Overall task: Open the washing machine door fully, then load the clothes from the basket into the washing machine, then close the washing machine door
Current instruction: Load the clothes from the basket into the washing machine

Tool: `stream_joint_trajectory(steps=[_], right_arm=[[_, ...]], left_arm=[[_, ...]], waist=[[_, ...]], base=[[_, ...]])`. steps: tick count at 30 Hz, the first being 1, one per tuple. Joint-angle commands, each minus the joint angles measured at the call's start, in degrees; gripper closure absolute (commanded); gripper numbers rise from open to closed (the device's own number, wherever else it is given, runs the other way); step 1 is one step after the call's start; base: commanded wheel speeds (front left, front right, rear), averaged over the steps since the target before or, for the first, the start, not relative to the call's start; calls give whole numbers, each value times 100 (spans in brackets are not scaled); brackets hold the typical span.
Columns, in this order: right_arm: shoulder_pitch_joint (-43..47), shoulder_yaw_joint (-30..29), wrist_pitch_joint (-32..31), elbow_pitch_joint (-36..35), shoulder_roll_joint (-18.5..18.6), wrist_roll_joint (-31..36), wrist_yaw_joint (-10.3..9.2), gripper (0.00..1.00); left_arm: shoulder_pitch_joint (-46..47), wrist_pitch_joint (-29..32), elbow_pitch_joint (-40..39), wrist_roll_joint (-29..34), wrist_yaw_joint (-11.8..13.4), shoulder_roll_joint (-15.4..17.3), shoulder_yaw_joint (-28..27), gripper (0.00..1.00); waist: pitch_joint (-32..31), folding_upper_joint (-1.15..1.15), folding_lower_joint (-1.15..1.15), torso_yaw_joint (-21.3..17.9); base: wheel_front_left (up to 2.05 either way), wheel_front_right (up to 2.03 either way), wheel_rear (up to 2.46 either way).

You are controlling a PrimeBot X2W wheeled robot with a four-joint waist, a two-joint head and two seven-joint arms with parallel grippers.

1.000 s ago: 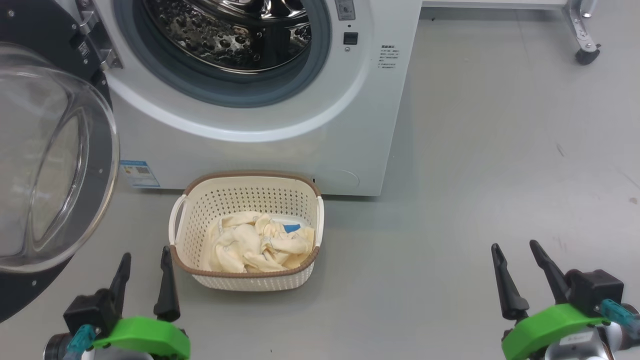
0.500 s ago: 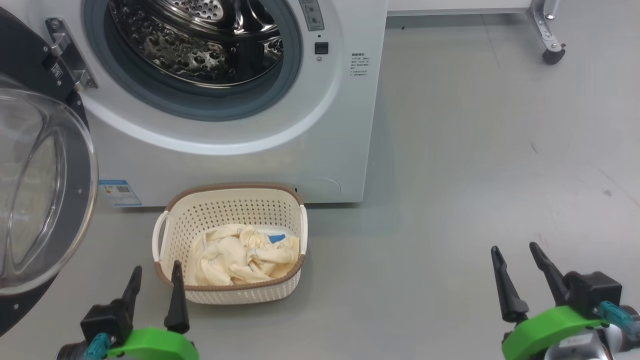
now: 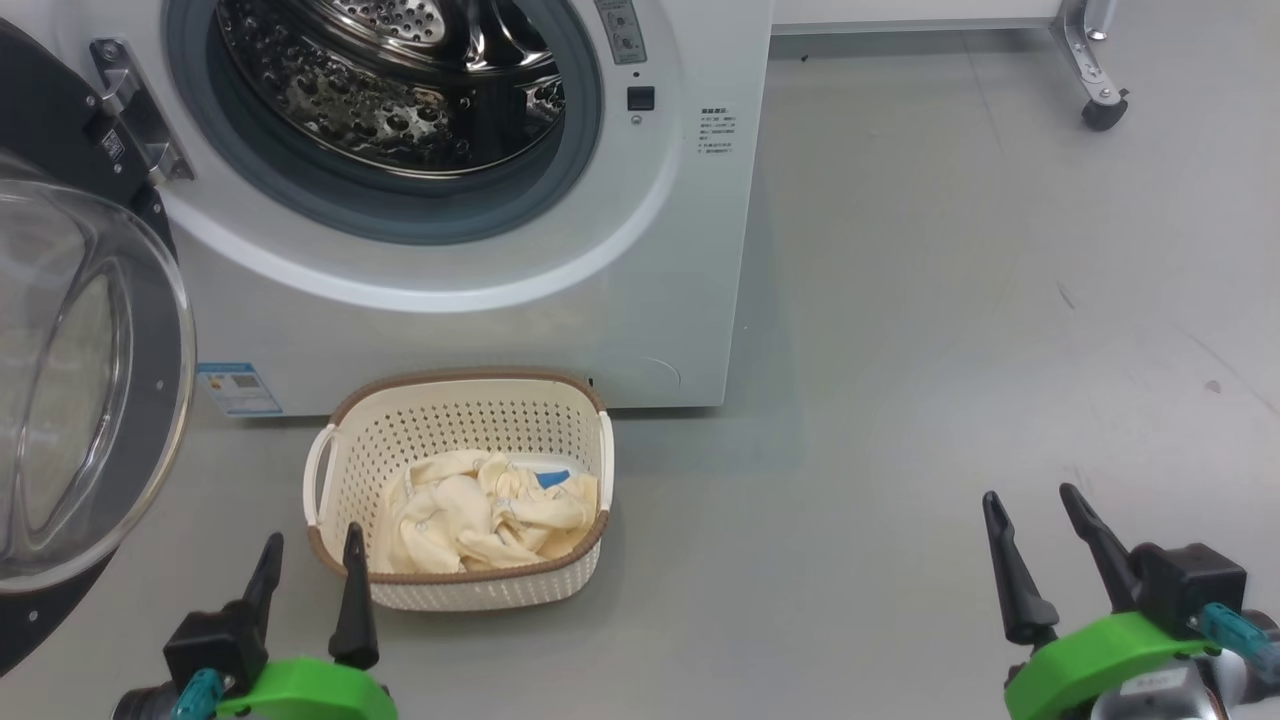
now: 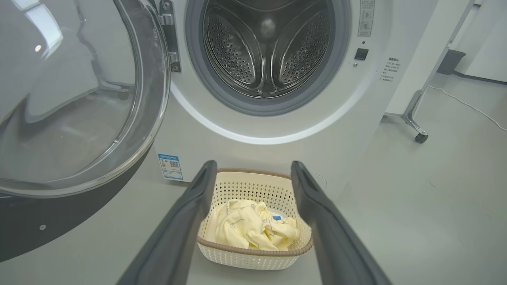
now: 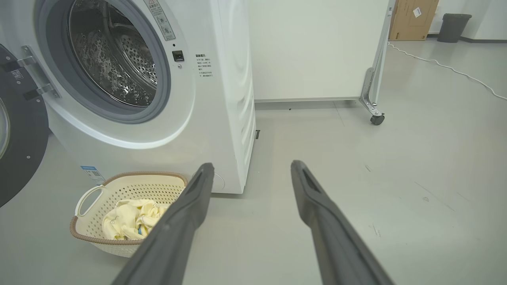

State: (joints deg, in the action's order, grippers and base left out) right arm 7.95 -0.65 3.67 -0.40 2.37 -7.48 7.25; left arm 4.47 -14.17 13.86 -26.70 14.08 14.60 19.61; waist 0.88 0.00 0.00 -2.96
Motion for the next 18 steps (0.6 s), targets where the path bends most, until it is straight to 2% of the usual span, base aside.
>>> stream_joint_trajectory(steps=[1, 18], right_arm=[[-145, 107, 7, -212, 51, 36, 24, 0], [-164, 119, 58, -178, 51, -6, 24, 0]], left_arm=[[184, -74, -184, 69, 139, 70, -233, 0], [206, -81, -202, 130, 82, 118, -276, 0]], waist=[[3, 0, 0, -5], [63, 0, 0, -25]], base=[[0, 0, 0], [8, -8, 0]])
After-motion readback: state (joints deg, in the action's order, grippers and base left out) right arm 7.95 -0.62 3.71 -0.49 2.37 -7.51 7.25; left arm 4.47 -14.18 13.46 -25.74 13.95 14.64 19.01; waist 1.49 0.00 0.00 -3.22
